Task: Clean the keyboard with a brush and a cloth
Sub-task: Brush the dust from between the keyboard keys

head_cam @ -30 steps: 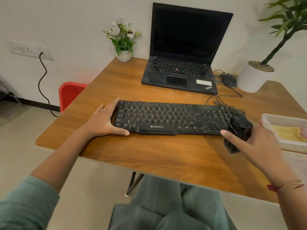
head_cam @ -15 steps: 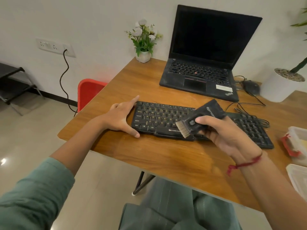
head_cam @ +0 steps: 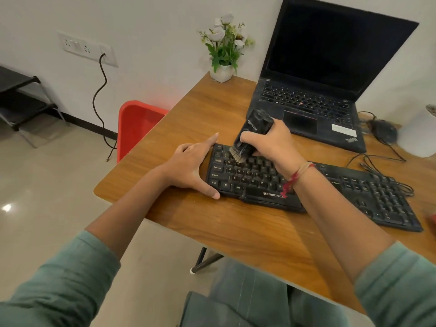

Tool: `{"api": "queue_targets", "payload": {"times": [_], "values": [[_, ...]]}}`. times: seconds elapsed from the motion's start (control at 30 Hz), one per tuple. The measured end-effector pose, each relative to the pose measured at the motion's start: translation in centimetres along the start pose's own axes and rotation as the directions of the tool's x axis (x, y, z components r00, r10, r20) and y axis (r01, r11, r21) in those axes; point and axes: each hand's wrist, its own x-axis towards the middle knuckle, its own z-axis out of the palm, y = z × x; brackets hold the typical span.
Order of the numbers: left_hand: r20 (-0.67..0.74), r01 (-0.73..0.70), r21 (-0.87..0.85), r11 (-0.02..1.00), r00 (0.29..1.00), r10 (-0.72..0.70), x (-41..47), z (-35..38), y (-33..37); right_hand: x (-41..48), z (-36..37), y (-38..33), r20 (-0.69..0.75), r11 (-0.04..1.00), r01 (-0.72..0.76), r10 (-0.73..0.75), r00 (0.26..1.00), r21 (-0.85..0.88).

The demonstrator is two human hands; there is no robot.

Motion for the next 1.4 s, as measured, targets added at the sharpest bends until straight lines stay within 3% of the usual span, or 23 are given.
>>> {"api": "queue_targets", "payload": {"times": [0.4, 0.6, 0.77, 0.9, 0.97, 1.03, 1.07, 1.13, 1.2, 1.27, 1.33, 1.4], "values": [[-0.018, -0.01, -0.008, 1.0, 1.0, 0.01, 0.0, 0.1, 0.1, 2.0, 1.6, -0.8, -0.085, 0.997, -0.056, 0.061, 0.995, 0.054], [-0.024, 0.015, -0.003, 1.0, 1.0, -0.015, 0.0, 0.0, 0.3, 1.5, 1.8, -0.3, -0.123, 0.988, -0.063, 0.046, 0.991, -0.141], [-0.033, 0.04, -0.022, 0.999, 0.999, -0.041, 0.0, 0.0, 0.4, -0.7, 2.4, -0.9, 0.004, 0.952, -0.022, 0.024, 1.0, -0.306], [-0.019, 0.051, -0.028, 0.998, 0.998, -0.052, -0.1, 0.1, 0.3, -3.4, 1.9, -1.0, 0.156, 0.969, -0.024, 0.065, 0.986, -0.248], [-0.012, 0.057, -0.026, 0.998, 0.998, -0.057, 0.0, 0.0, 0.3, -4.6, 1.3, -1.3, 0.339, 0.977, -0.058, 0.126, 0.932, -0.205], [-0.009, 0.053, -0.019, 0.998, 0.999, -0.053, 0.0, 0.0, 0.5, -5.4, 0.8, -1.8, 0.532, 0.972, -0.13, 0.216, 0.819, -0.195], [-0.008, 0.049, -0.018, 0.999, 0.999, -0.049, 0.1, 0.0, 0.5, -5.5, 0.7, -2.0, 0.557, 0.971, -0.118, 0.217, 0.802, -0.208], [-0.009, 0.04, -0.021, 0.999, 0.999, -0.041, 0.0, 0.0, 0.2, -4.3, 0.8, -2.3, 0.445, 0.983, -0.056, 0.13, 0.886, -0.176], [-0.015, 0.034, -0.018, 0.999, 0.999, -0.035, 0.0, 0.1, 0.0, -2.2, 1.3, -2.5, 0.207, 0.993, 0.014, 0.011, 0.978, -0.12], [-0.012, 0.032, -0.034, 0.999, 0.999, -0.032, 0.1, 0.2, -0.1, 0.0, 2.0, -2.2, 0.013, 0.984, 0.074, -0.073, 0.997, -0.165], [-0.021, 0.028, -0.048, 0.998, 0.999, -0.029, 0.1, 0.2, -0.1, 1.1, 2.8, -1.9, -0.017, 0.96, 0.134, -0.143, 0.99, -0.248], [-0.045, 0.02, -0.056, 0.998, 0.999, -0.023, 0.1, 0.2, 0.0, 1.1, 3.6, -1.6, 0.053, 0.94, 0.194, -0.187, 0.981, -0.28]]}}
